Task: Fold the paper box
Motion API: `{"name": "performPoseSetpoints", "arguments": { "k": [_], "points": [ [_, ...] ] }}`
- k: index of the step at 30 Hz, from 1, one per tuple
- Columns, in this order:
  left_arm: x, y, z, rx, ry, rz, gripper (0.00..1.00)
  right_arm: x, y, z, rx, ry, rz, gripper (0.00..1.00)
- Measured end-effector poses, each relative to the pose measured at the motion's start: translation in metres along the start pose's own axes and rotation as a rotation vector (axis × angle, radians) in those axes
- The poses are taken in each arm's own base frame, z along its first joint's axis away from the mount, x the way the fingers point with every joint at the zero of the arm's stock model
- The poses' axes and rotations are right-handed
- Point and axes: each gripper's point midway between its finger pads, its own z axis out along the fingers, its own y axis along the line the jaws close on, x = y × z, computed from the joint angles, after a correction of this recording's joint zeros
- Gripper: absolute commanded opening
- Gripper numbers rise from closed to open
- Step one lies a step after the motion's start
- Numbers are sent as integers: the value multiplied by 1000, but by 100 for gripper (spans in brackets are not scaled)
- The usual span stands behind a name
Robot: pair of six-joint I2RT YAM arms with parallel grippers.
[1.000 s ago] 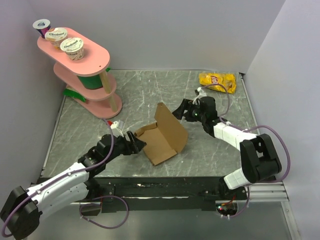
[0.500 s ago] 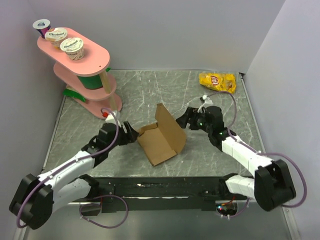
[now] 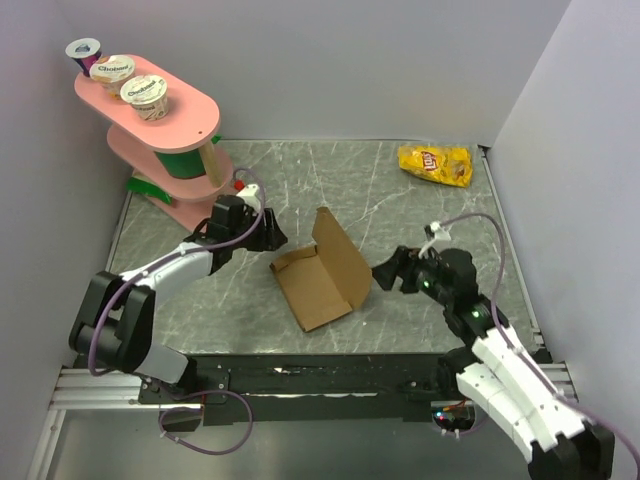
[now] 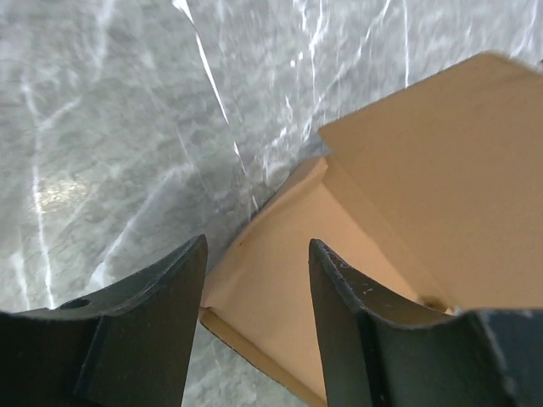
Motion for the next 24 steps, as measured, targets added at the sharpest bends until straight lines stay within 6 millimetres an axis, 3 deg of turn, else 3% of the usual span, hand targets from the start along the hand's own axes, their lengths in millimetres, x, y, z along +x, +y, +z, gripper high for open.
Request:
{"name": "performPoseSetpoints", "arguments": {
  "k": [4, 11, 18, 21, 24],
  "points": [
    [8, 2, 11, 11, 55, 32, 57, 26, -6, -18, -1, 34, 31, 85],
    [31, 13, 23, -16, 130, 54, 62, 69, -17, -18, -1, 146, 102, 84],
    [51, 8, 30, -7, 147, 57, 47, 115, -22, -16, -14, 241, 142, 78],
    [63, 12, 29, -9, 149, 28, 44, 122, -24, -13, -2, 247, 148, 77],
    [82, 16, 26, -8, 156, -24, 41, 115, -17, -5, -32, 207, 128, 69]
  ]
}}
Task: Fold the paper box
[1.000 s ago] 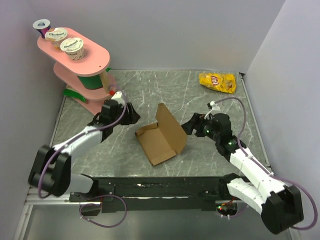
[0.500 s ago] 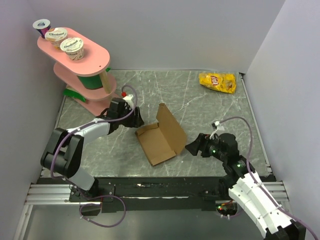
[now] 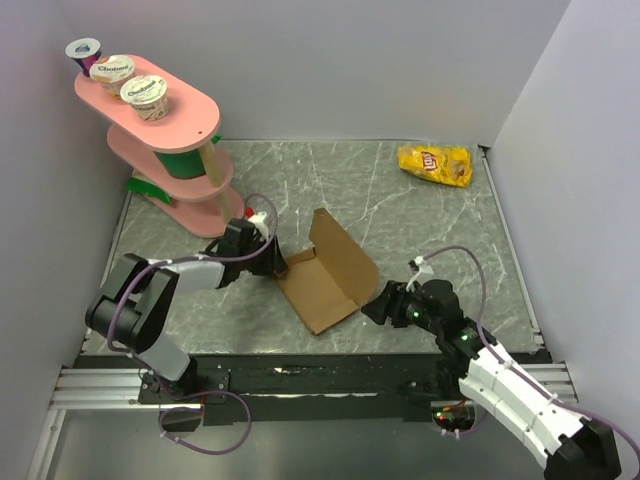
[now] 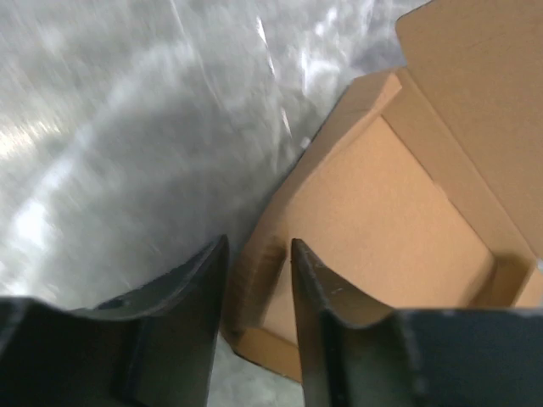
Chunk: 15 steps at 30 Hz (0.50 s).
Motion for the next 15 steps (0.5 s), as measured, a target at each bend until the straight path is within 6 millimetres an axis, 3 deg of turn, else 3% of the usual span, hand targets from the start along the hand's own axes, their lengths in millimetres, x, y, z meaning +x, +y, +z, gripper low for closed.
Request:
{"name": "performPoseSetpoints", "arguments": {
  "k": [4, 8, 11, 15],
  "points": [
    [22, -13, -11, 39, -13, -39, 52, -13, 7, 10, -19, -48, -21, 70],
    [41, -31, -31, 66, -23, -50, 82, -24, 0, 17, 33, -74, -47, 72],
    [36, -31, -47, 40, -74, -72, 91, -33, -7, 20, 83, -102, -83, 75],
    [18, -25, -66, -15, -153, -70, 93, -52, -14, 20, 148, -158, -148, 78]
  ]
}}
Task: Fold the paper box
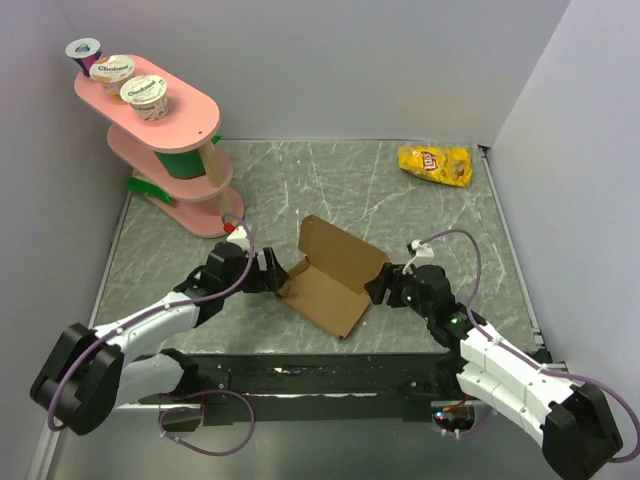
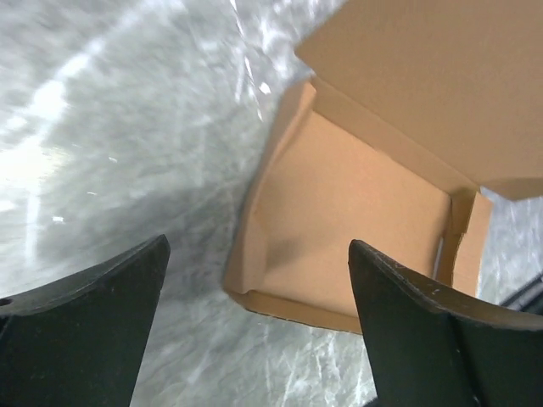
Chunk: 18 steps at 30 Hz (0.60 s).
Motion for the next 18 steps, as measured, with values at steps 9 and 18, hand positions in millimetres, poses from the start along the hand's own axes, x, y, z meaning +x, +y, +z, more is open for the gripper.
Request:
{"name": "performPoseSetpoints", "arguments": {
  "k": [9, 18],
  "points": [
    [-61, -1, 11, -11, -103, 83, 83, -33, -18, 2, 55, -106, -55, 63],
    [-105, -41, 54, 178, -159, 284, 66, -40, -9, -1, 12, -131, -60, 51]
  ]
}}
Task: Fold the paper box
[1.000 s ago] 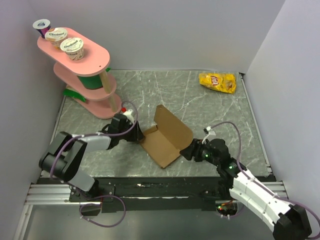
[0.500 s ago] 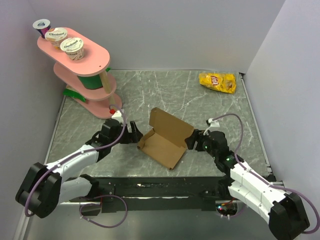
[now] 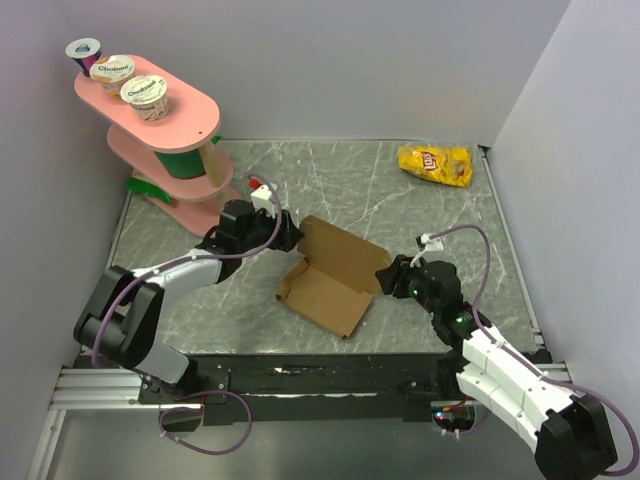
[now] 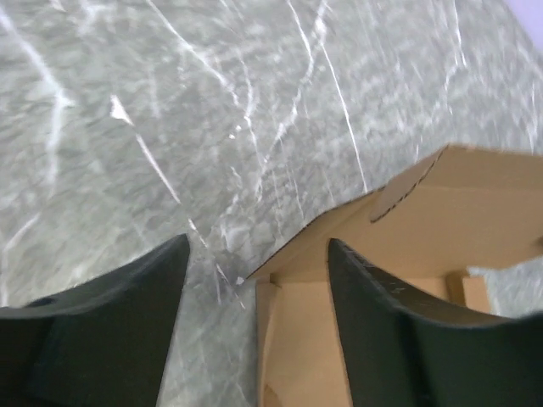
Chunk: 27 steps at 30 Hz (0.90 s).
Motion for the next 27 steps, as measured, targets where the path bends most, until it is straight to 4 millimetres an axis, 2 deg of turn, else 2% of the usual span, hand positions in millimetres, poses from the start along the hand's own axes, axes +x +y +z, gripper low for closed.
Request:
{"name": "performPoseSetpoints", "arguments": {
  "k": [5, 10, 14, 18, 19, 23, 27],
  "points": [
    [11, -4, 11, 66, 21, 49, 64, -2, 1, 0, -4, -7, 4, 48],
    [12, -14, 18, 149, 3, 93, 63, 1, 1, 2, -5, 6, 4, 47],
    [17, -20, 21, 208, 11, 115, 55, 5, -1, 3, 2, 20, 4, 45],
    [17, -25, 21, 243, 0, 132, 40, 6, -1, 4, 4, 25, 4, 41],
    [16, -26, 20, 251, -6, 137, 34, 6, -1, 4, 4, 24, 4, 40],
    [17, -29, 19, 265, -21, 137, 27, 5, -1, 4, 0, 24, 5, 35],
    [18, -33, 21, 276, -30, 129, 21, 4, 2, 6, -11, 19, 7, 21]
  ]
}}
